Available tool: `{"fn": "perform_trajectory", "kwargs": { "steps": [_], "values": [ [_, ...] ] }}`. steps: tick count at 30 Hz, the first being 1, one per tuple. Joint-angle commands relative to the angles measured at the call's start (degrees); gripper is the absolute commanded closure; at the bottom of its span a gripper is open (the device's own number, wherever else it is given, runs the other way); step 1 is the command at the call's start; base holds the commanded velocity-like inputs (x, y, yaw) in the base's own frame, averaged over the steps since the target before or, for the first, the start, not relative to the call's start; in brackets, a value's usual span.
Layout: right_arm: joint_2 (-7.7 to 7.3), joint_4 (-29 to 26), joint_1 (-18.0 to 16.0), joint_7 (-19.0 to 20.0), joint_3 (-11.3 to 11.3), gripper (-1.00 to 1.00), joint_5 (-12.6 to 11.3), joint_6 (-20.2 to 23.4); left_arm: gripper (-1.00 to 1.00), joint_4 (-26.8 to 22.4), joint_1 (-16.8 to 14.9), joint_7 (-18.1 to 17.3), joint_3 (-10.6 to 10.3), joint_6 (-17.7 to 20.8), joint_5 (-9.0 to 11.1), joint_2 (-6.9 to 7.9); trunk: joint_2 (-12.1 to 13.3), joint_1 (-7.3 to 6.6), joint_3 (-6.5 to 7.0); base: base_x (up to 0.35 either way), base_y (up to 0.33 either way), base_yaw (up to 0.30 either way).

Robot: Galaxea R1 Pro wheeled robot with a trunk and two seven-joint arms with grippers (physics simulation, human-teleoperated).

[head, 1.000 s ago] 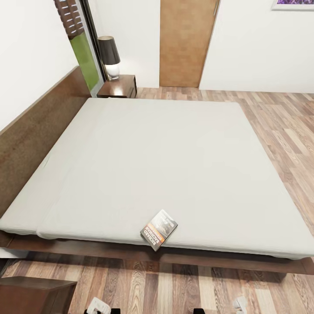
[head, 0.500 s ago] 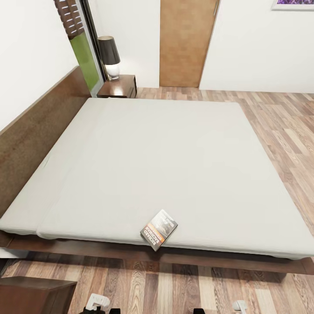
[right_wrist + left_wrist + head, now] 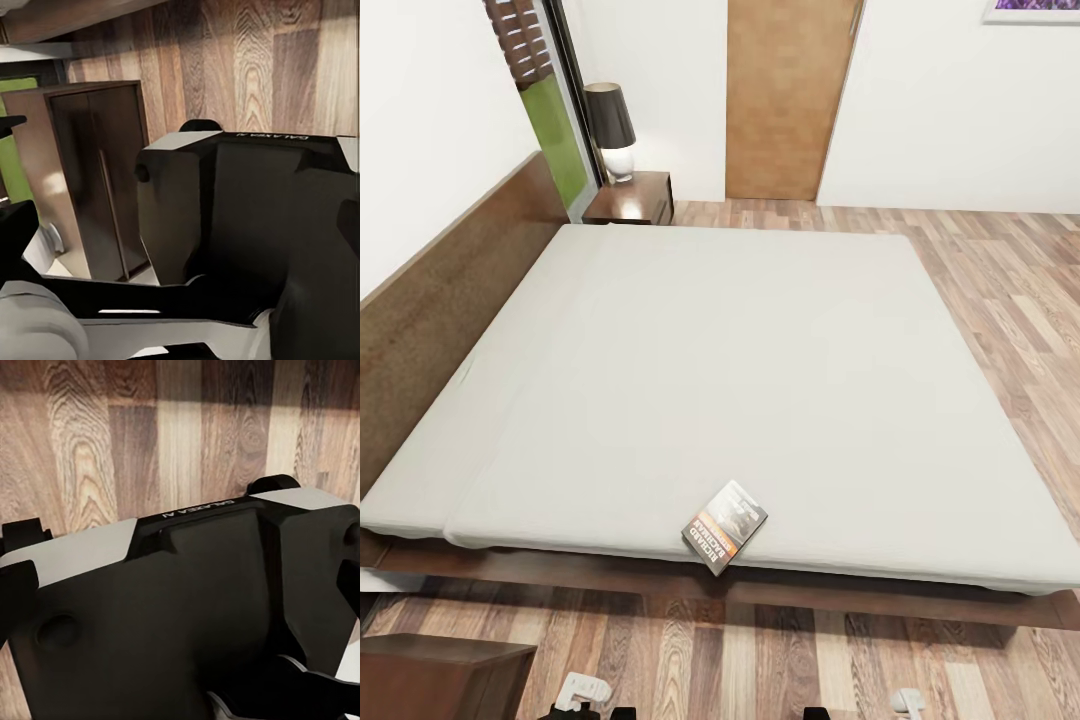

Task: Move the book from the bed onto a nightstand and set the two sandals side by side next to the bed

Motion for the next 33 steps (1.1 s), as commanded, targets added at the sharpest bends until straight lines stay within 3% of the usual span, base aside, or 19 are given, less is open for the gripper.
{"fn": "perform_trajectory", "kwargs": {
  "steps": [1, 3, 5, 7, 8, 10, 13, 14, 19, 21, 23, 24, 28, 33],
  "values": [
    [0.07, -0.1, 0.0, -0.7, -0.5, -1.00, 0.3, 0.6, -1.00, 0.1, 0.0, -0.1, -0.3, -0.3, 0.2, 0.01, 0.0, 0.01, -0.04, 0.000, 0.000, 0.000],
    [0.23, -0.1, 0.0, -3.2, -0.4, -1.00, 0.4, 0.6, -1.00, 0.1, 0.0, -0.1, -0.3, -0.3, 0.2, -0.02, 0.0, 0.01, -0.04, 0.000, 0.000, 0.000],
    [1.36, -0.1, 0.0, -6.5, -0.4, -1.00, 0.4, 0.7, -1.00, 0.1, 0.0, -0.1, -0.3, -0.3, 0.1, -0.08, 0.0, 0.01, -0.04, 0.000, 0.000, 0.000],
    [3.41, -0.2, -0.1, -10.1, -0.4, -1.00, 0.4, 0.7, -1.00, 0.1, 0.0, -0.1, -0.3, -0.3, 0.2, -0.12, 0.0, 0.01, -0.04, 0.000, 0.000, 0.000],
    [5.62, -0.4, -0.1, -13.2, -0.4, -1.00, 0.4, 0.7, -1.00, 0.1, 0.0, -0.1, -0.3, -0.3, 0.2, -0.14, 0.0, 0.01, -0.04, 0.000, 0.000, 0.000],
    [7.67, -0.6, -0.1, -15.1, -0.4, -1.00, 0.4, 0.8, -1.00, 0.1, 0.0, -0.2, -0.3, -0.3, 0.2, -0.15, 0.0, 0.01, -0.04, 0.000, 0.000, 0.000],
    [10.34, -0.8, -0.3, -16.5, -0.4, -1.00, 0.4, 1.0, -1.00, 0.1, 0.0, -0.2, -0.2, -0.3, 0.4, -0.13, 0.0, 0.01, -0.04, 0.000, 0.000, 0.000],
    [11.86, -0.8, -0.4, -16.8, -0.4, -1.00, 0.2, 1.2, -1.00, 0.1, 0.0, -0.2, -0.2, -0.3, 0.4, -0.20, 0.0, 0.01, -0.04, 0.000, 0.000, 0.000],
    [13.25, -1.6, -0.5, -16.9, -0.5, -1.00, 0.0, 1.4, -1.00, 0.1, 0.0, -0.1, -0.3, -0.3, 1.1, -1.19, 0.0, 0.01, -0.04, 0.000, 0.000, 0.000],
    [13.37, -2.6, -0.5, -16.9, -0.6, -1.00, -1.4, 1.4, -1.00, 0.0, 0.0, -0.2, -0.3, -0.3, 2.3, -1.37, 0.0, 0.01, -0.04, 0.000, 0.000, 0.000],
    [13.39, -3.2, -0.5, -16.9, -0.7, -1.00, -4.5, 1.3, -1.00, 0.0, 0.0, -0.2, -0.3, -0.3, 3.9, -1.47, 0.0, 0.01, -0.04, 0.000, 0.000, 0.000],
    [13.44, -3.5, -0.5, -17.1, -0.7, -1.00, -8.7, 1.1, -1.00, -0.1, 0.0, -0.2, -0.3, -0.3, 5.7, -1.48, 0.0, 0.01, -0.04, 0.000, 0.000, 0.000],
    [13.62, -3.7, -0.6, -17.3, -0.6, -1.00, -16.2, 0.7, -1.00, -0.2, 0.0, -0.3, -0.2, -0.3, 8.7, -1.48, 0.0, 0.01, -0.04, 0.000, 0.000, 0.000],
    [14.29, -3.8, -0.6, -17.4, -0.6, -1.00, -18.8, 0.3, -1.00, -0.3, 0.0, -0.3, 0.0, -0.3, 9.6, -1.48, 0.0, 0.01, -0.04, 0.000, 0.000, 0.000]
  ]
}}
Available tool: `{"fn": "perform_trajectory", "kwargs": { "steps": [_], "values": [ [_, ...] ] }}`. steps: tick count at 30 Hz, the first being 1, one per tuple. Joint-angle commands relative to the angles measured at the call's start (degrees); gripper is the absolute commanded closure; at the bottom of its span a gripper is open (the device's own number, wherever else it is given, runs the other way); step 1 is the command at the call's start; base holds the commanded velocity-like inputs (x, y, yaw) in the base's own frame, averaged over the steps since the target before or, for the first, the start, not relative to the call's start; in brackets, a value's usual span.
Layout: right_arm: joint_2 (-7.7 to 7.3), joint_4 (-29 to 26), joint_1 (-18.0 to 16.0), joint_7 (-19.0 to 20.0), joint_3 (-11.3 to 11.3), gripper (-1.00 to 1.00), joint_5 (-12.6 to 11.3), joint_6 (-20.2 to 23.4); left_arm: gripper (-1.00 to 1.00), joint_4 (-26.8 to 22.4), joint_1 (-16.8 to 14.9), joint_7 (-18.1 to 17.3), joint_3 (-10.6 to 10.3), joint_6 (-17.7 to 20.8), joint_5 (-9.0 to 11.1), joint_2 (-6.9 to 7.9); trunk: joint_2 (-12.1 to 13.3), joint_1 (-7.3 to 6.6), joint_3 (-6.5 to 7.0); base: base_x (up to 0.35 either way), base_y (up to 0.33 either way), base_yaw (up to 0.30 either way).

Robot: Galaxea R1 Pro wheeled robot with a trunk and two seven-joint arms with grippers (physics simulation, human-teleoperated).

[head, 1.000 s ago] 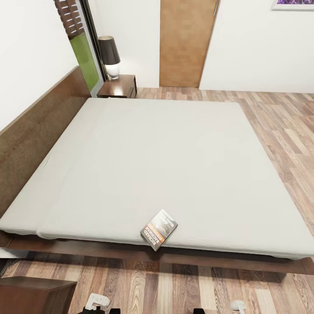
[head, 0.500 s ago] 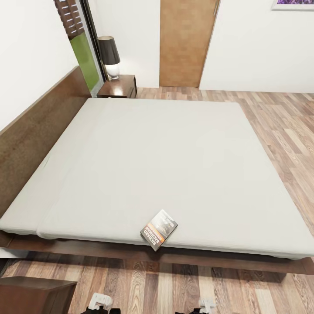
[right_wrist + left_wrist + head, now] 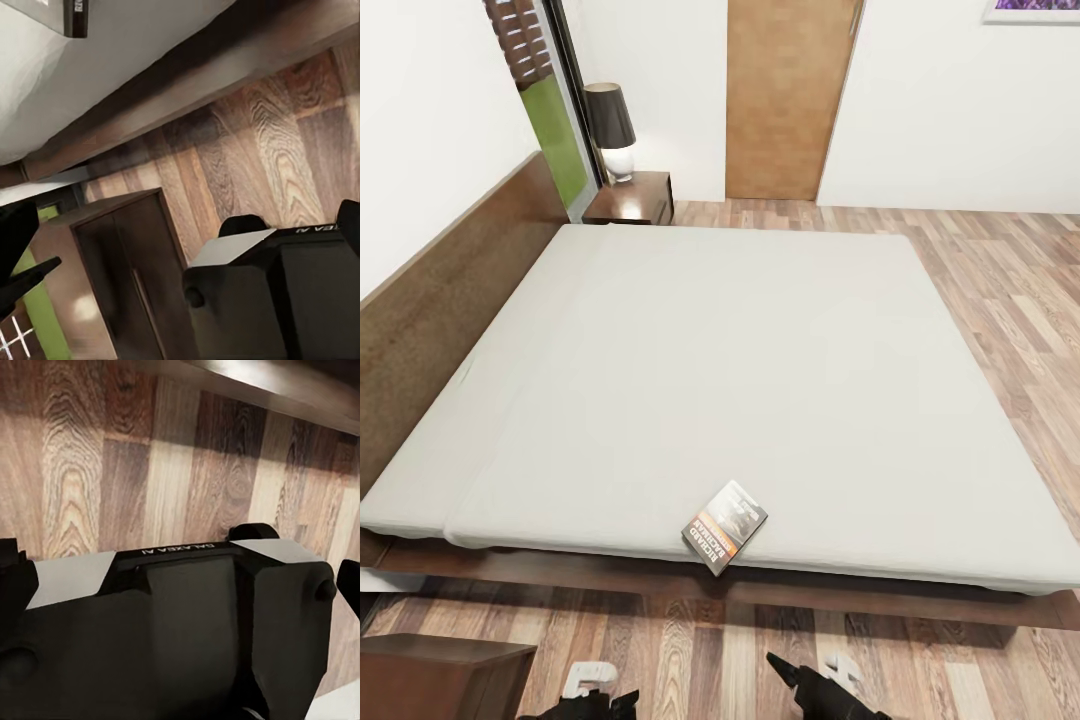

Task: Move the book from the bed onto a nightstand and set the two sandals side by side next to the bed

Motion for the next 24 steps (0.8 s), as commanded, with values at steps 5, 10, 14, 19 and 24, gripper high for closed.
{"fn": "perform_trajectory", "kwargs": {
  "steps": [5, 10, 14, 19, 24],
  "values": [
    [0.97, -0.1, 0.0, 0.3, -0.4, -1.00, -0.4, 0.2, -1.00, -0.6, 0.0, -0.2, -0.3, -0.2, 0.5, 0.01, 0.0, 0.01, -0.04, 0.000, 0.000, 0.000],
    [1.37, -0.2, 0.0, 2.0, -0.4, -1.00, -1.0, 0.8, -1.00, -1.4, 0.0, -0.2, 0.6, -0.2, 0.5, 0.01, 0.0, 0.01, -0.04, 0.000, 0.000, 0.000],
    [1.44, -0.2, -0.1, 7.3, -0.4, -1.00, -3.0, 1.1, -1.00, -1.5, 0.0, -0.2, 1.8, -0.2, 0.5, 0.01, 0.0, 0.01, -0.04, 0.000, 0.000, 0.000],
    [1.50, -0.3, -0.2, 10.0, -0.3, -1.00, -6.4, 1.2, -1.00, -1.5, 0.0, -0.7, 5.2, -0.2, 0.5, 0.13, 0.0, 0.01, -0.04, 0.000, 0.000, 0.000],
    [2.71, -0.9, -0.2, 10.3, -0.3, -1.00, -7.2, 0.8, -1.00, -1.6, 0.0, -1.0, 7.3, -0.2, 0.5, 0.10, 0.0, 0.01, -0.04, 0.000, 0.000, 0.000]
  ]
}}
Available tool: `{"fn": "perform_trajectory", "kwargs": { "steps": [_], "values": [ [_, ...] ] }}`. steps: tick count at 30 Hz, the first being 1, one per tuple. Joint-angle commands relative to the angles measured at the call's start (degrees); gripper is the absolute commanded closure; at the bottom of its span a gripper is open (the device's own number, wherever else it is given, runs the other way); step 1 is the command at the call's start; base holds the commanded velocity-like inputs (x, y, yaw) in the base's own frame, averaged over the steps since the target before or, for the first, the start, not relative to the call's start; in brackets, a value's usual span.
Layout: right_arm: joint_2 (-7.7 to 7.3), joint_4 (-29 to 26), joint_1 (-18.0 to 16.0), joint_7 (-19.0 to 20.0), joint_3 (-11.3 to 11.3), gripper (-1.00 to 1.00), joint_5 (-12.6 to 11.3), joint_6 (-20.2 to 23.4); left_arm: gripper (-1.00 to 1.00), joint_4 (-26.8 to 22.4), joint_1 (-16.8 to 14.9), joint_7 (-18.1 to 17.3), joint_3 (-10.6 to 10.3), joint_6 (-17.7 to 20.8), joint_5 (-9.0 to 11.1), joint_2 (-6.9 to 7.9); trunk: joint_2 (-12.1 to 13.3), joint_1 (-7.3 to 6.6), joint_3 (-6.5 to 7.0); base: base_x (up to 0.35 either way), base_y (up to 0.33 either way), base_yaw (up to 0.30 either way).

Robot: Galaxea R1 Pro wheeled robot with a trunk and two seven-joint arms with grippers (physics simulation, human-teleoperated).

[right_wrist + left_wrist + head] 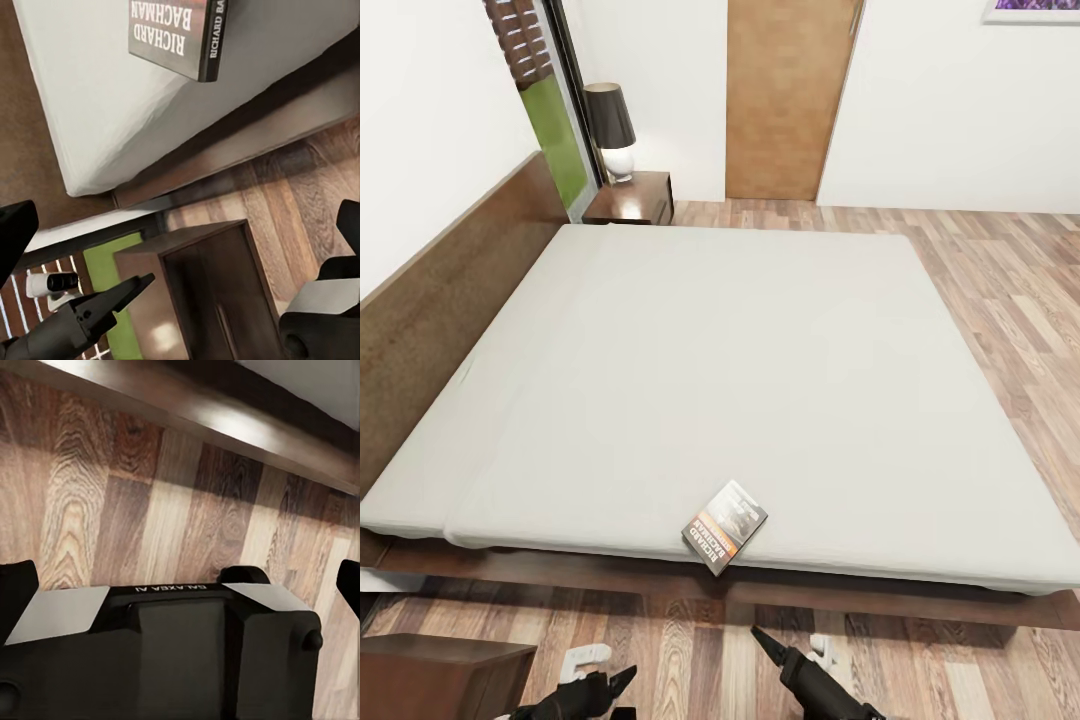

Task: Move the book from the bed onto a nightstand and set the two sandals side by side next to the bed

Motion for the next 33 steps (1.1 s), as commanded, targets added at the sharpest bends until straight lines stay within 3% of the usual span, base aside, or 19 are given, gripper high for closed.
{"fn": "perform_trajectory", "kwargs": {
  "steps": [1, 12, 23, 33],
  "values": [
    [0.15, -0.1, 0.0, 0.1, -0.1, -1.00, -0.4, 0.5, -1.00, 0.1, 0.0, -0.3, 0.5, -0.1, -0.2, 0.00, 0.0, 0.01, -0.04, 0.000, 0.000, 0.000],
    [1.23, -0.1, -0.1, -0.6, 0.0, -1.00, -0.6, 0.0, -1.00, 0.1, 0.0, -0.4, 0.6, -0.1, -0.2, -0.03, 0.0, 0.01, -0.04, 0.000, 0.000, 0.000],
    [1.87, 0.0, -4.1, -0.5, 0.1, -1.00, -8.0, 0.1, -1.00, 0.2, 0.0, -0.4, 0.5, -0.1, -0.3, -0.44, 0.0, 0.01, -0.04, 0.000, 0.000, 0.000],
    [2.42, 0.5, -4.3, -0.4, 0.1, -1.00, -8.6, 0.1, -1.00, 0.2, 0.0, -0.4, 0.5, -0.1, -0.3, -0.93, 0.0, 0.01, -0.04, 0.000, 0.000, 0.000]
  ]
}}
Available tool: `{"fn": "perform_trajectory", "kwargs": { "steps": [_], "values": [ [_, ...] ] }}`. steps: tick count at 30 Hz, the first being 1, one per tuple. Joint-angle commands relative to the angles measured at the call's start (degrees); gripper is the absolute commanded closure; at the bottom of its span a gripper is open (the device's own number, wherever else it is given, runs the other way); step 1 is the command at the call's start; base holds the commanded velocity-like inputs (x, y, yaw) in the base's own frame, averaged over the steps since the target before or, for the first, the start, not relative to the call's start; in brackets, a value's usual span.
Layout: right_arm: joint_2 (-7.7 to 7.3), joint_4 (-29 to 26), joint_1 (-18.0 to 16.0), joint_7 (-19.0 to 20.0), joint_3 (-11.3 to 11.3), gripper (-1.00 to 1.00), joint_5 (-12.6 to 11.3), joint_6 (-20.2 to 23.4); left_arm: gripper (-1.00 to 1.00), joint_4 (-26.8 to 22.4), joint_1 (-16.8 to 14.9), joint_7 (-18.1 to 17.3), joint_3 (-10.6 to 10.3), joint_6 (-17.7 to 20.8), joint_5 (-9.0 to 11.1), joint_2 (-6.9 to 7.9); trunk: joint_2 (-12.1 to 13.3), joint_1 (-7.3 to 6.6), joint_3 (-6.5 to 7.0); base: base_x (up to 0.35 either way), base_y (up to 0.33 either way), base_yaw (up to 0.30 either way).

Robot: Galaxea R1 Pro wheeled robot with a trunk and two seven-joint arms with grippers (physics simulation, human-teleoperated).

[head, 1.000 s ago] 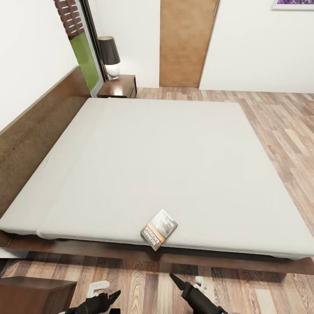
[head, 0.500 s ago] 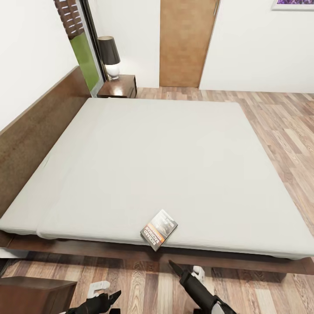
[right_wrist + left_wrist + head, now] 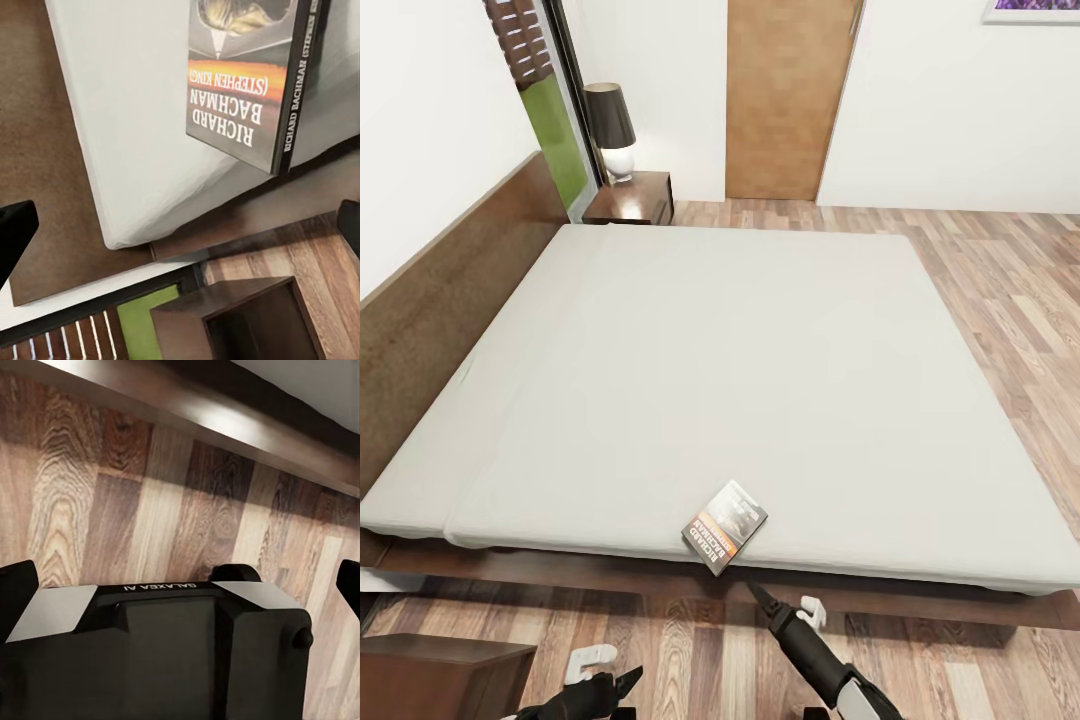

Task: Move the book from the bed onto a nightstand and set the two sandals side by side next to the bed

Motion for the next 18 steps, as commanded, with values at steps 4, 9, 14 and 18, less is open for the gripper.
{"fn": "perform_trajectory", "kwargs": {
  "steps": [4, 9, 14, 18],
  "values": [
    [0.06, 0.3, 0.0, 0.2, -0.1, -1.00, -0.5, 0.6, -1.00, 0.1, 0.0, -0.3, 0.4, -0.1, -0.2, -0.02, 0.0, 0.01, -0.04, 0.000, 0.000, 0.000],
    [0.13, 2.2, 0.0, 0.2, -0.1, -1.00, -0.5, 0.6, -1.00, 0.1, 0.0, -0.3, 0.4, -0.1, -0.2, -0.03, 0.0, 0.01, -0.04, 0.000, 0.000, 0.000],
    [0.10, 2.7, 0.0, 0.5, -0.1, -1.00, -0.5, 0.6, -1.00, 0.2, 0.0, -0.3, 0.4, -0.1, -0.2, -0.03, 0.0, 0.01, -0.04, 0.000, 0.000, 0.000],
    [0.08, 2.8, 0.0, 0.4, -0.1, -1.00, -0.5, 0.5, -1.00, 0.2, 0.0, -0.3, 0.4, -0.1, -0.2, -0.04, 0.0, 0.01, -0.04, 0.000, 0.000, 0.000]
  ]
}}
